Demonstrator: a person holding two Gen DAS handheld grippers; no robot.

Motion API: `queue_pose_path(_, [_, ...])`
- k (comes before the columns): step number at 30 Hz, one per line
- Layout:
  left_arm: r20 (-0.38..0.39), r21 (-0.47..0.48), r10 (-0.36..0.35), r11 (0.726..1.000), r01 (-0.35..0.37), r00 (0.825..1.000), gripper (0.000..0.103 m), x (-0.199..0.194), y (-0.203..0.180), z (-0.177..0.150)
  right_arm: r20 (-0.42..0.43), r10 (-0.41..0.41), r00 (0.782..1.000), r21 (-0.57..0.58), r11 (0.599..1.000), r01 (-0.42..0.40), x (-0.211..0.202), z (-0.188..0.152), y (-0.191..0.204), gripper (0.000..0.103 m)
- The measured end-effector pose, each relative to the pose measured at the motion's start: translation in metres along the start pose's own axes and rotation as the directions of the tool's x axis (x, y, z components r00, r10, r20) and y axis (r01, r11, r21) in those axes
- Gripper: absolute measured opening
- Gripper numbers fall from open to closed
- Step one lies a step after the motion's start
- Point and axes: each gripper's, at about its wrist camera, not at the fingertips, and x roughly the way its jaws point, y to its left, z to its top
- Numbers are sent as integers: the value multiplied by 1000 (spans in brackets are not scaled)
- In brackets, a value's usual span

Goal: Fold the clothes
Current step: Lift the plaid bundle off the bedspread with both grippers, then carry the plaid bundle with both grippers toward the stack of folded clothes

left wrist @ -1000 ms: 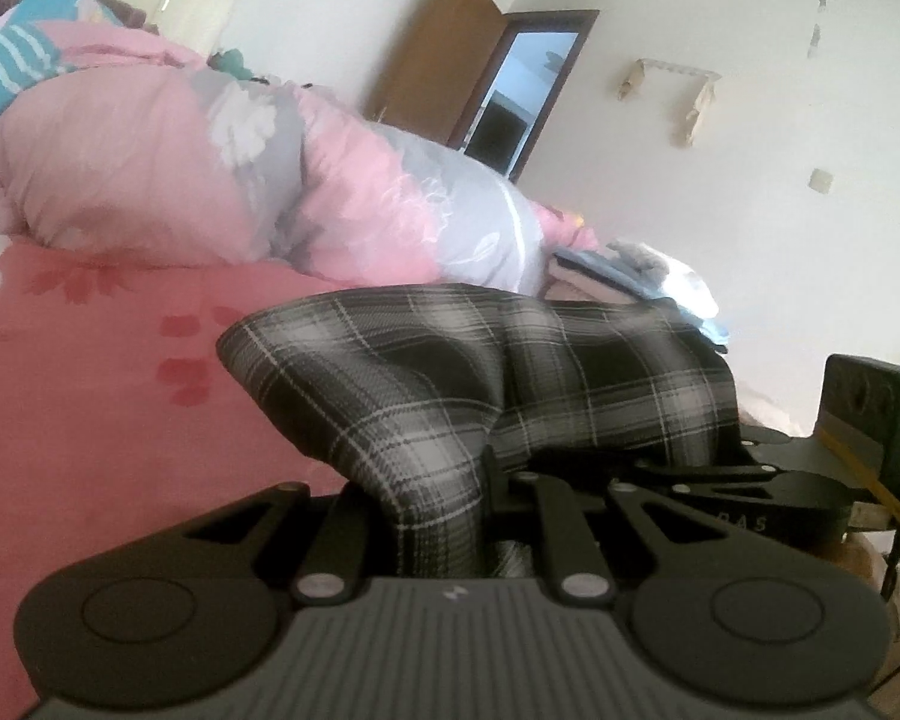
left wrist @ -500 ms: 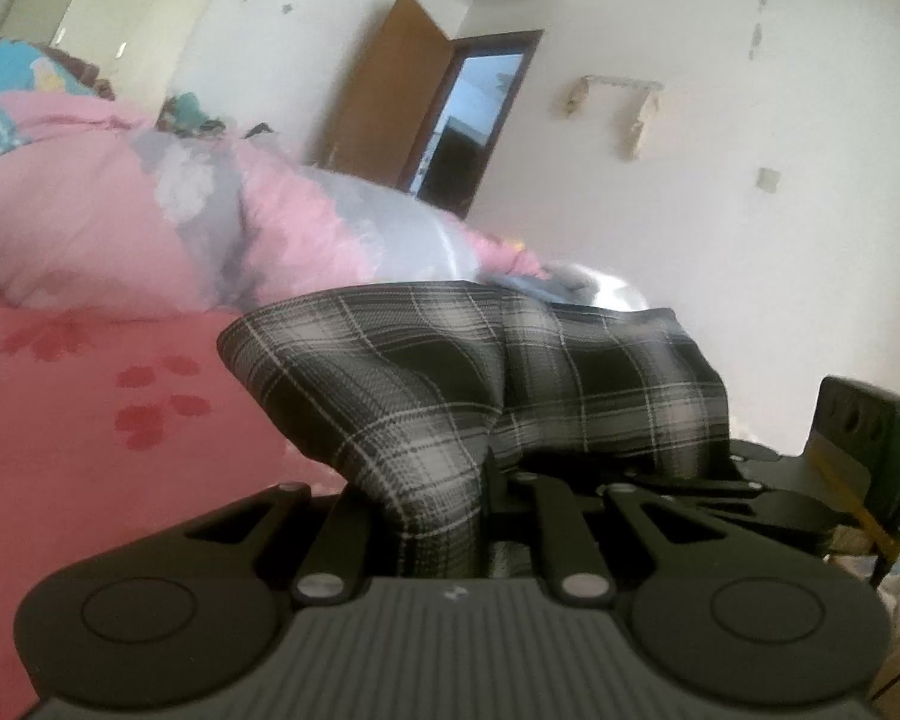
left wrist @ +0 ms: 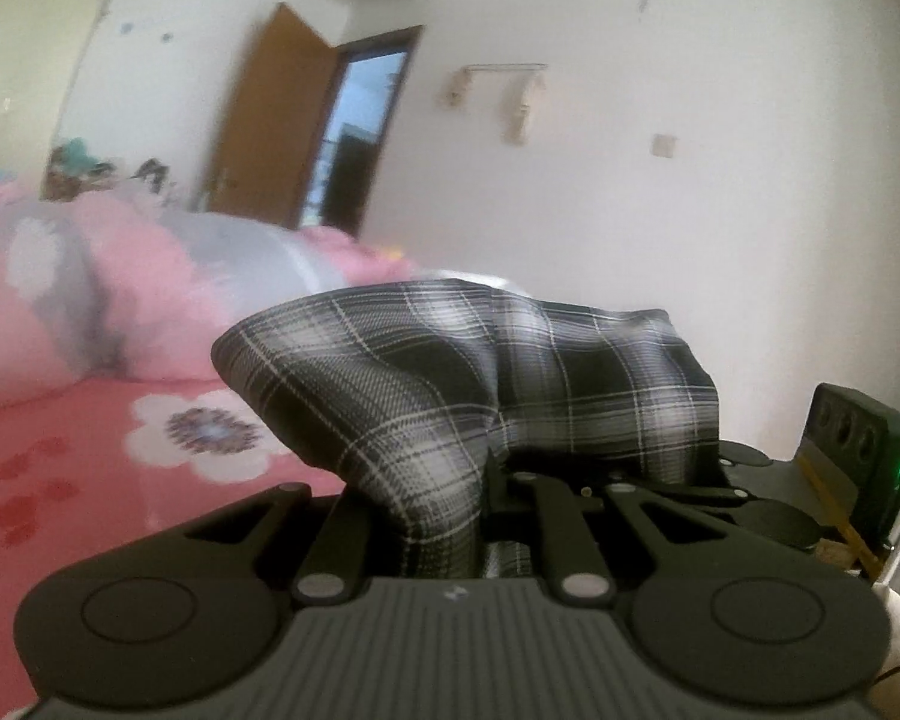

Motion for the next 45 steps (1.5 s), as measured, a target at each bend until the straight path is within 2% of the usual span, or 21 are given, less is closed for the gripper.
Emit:
queue_pose_path(4, [-4, 29, -79, 996, 79, 997, 12, 32, -29, 10, 24, -69, 997, -10, 998, 69, -24, 5, -29, 27])
queue_pose_path(9, [-10, 56, -181, 982, 182, 983, 12, 76, -60, 17, 33, -176, 984, -30, 984, 177, -53, 13, -64, 27])
queue_pose_path(16, [-26, 71, -300, 951, 301, 954, 12, 131, -102, 23, 20, -335, 942, -91, 938, 335, -90, 24, -111, 27])
queue_pose_path(22, [-39, 87, -366, 926, 368, 930, 12, 166, -127, 28, 7, -427, 904, -151, 894, 423, -107, 31, -139, 27])
queue_pose_path(35, [-52, 82, -445, 890, 448, 894, 12, 240, -164, 44, -11, -528, 849, -253, 823, 508, -127, 39, -199, 27])
queue_pose_path(39, [-53, 73, -454, 886, 457, 889, 12, 260, -170, 46, -9, -537, 844, -276, 812, 514, -129, 40, -215, 27])
queue_pose_path(45, [-46, 55, -454, 888, 456, 890, 12, 288, -170, 44, -13, -527, 850, -313, 810, 497, -130, 40, -251, 27])
